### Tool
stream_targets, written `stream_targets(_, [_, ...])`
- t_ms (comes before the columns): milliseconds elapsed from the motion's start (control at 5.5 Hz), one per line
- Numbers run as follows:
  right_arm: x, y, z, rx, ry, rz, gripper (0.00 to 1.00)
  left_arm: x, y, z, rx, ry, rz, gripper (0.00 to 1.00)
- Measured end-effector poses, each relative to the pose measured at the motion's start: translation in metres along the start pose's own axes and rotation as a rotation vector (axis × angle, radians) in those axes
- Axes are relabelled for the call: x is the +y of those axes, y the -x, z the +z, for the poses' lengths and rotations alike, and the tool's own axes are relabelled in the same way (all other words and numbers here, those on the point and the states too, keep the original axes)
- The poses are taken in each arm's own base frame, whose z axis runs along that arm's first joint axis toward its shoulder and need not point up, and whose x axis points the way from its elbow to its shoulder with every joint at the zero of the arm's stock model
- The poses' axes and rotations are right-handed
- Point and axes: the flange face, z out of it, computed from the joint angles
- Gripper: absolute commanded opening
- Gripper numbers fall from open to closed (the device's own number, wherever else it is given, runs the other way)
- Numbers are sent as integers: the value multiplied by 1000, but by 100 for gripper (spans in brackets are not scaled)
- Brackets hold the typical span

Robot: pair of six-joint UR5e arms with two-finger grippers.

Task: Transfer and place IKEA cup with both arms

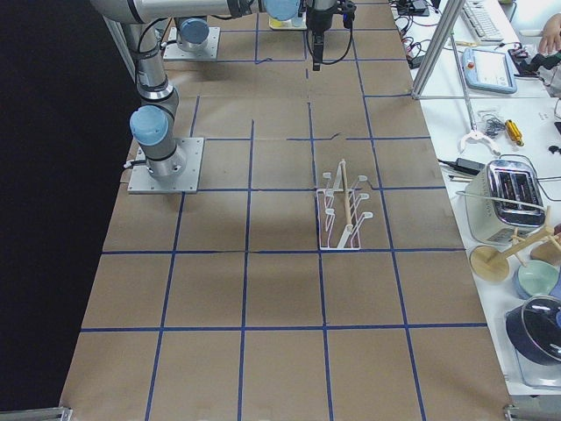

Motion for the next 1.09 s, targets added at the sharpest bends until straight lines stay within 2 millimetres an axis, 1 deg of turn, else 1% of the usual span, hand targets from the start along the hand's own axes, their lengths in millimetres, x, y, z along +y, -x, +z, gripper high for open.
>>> stream_targets(182, [1, 1, -1, -1, 0, -2, 100, -1, 1, -9, -6, -7, 3, 98])
stream_targets(364, [2, 2, 0, -2, 0, -3, 100, -4, -1, -29, -7, -4, 11, 98])
stream_targets(545, [2, 2, 0, -2, 1, -4, 100, -6, -13, -60, 0, 18, 32, 98])
stream_targets(727, [2, 2, 1, -2, 3, -5, 100, -1, -42, -105, 3, 34, 63, 98])
stream_targets(909, [1, 2, 1, -2, 4, -5, 100, 11, -82, -154, 11, 21, 72, 98])
stream_targets(1091, [2, 2, 2, -1, 6, -4, 100, 35, -129, -201, 38, -19, 79, 98])
